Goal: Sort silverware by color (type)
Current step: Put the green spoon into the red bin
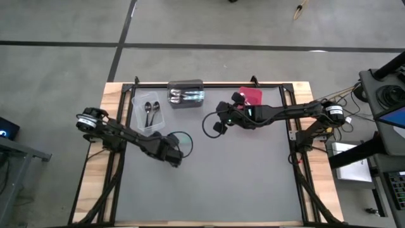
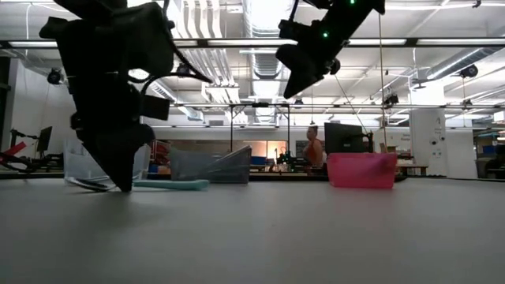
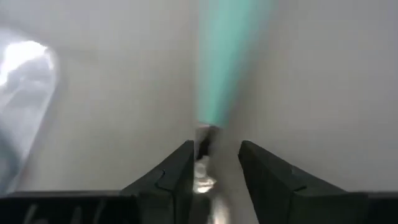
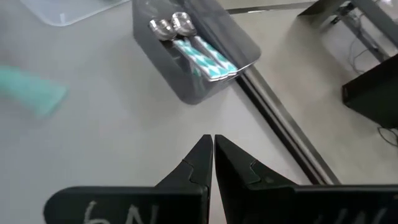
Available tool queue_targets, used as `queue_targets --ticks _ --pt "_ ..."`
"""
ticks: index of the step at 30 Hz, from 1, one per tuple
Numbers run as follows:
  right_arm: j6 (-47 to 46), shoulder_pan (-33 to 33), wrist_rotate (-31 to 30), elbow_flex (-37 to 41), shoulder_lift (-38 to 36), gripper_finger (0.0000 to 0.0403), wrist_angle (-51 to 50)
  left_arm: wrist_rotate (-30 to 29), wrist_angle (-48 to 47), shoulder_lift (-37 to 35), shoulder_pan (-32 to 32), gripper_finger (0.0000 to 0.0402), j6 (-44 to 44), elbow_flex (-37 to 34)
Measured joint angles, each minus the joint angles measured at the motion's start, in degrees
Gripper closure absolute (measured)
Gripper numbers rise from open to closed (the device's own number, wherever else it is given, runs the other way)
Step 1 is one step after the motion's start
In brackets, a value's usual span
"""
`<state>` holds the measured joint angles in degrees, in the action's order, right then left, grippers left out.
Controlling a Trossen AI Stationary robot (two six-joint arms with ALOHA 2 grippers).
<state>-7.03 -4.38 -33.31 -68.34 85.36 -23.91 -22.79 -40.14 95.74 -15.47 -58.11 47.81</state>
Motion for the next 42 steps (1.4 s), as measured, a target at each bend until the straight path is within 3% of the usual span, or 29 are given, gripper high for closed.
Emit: queue_targets --ticks 6,16,20,23,30,33,42 --pt "-0.24 0.00 0.91 0.12 0.02 0.0394 -1.88 0.99 6.16 0.00 -2.85 0.0300 11.23 0.09" --pt "-2.61 0.02 4.15 0.14 -0.02 0.0394 -3.73 1.31 5.54 -0.56 -3.09 0.0303 12.63 0.11" --pt "-4.61 0.00 9.79 0.29 0.04 0.0394 -3.27 0.47 4.87 -0.95 -3.29 0.0303 13.53 0.89" --pt "-5.97 1.04 12.68 2.28 0.14 0.0394 1.00 -2.34 4.89 -1.10 -3.92 0.0304 14.18 2.74" --pt "-7.60 7.56 12.82 11.70 0.22 0.0394 18.70 -11.94 4.07 -1.18 -6.81 0.0304 17.05 8.37" --pt "-7.99 9.87 12.93 15.00 0.22 0.0394 25.26 -13.48 4.12 -1.18 -7.64 0.0304 20.72 11.43" --pt "-9.60 14.17 12.81 17.78 0.24 0.0394 26.73 -13.71 4.60 -1.18 -10.22 0.0304 31.33 20.32"
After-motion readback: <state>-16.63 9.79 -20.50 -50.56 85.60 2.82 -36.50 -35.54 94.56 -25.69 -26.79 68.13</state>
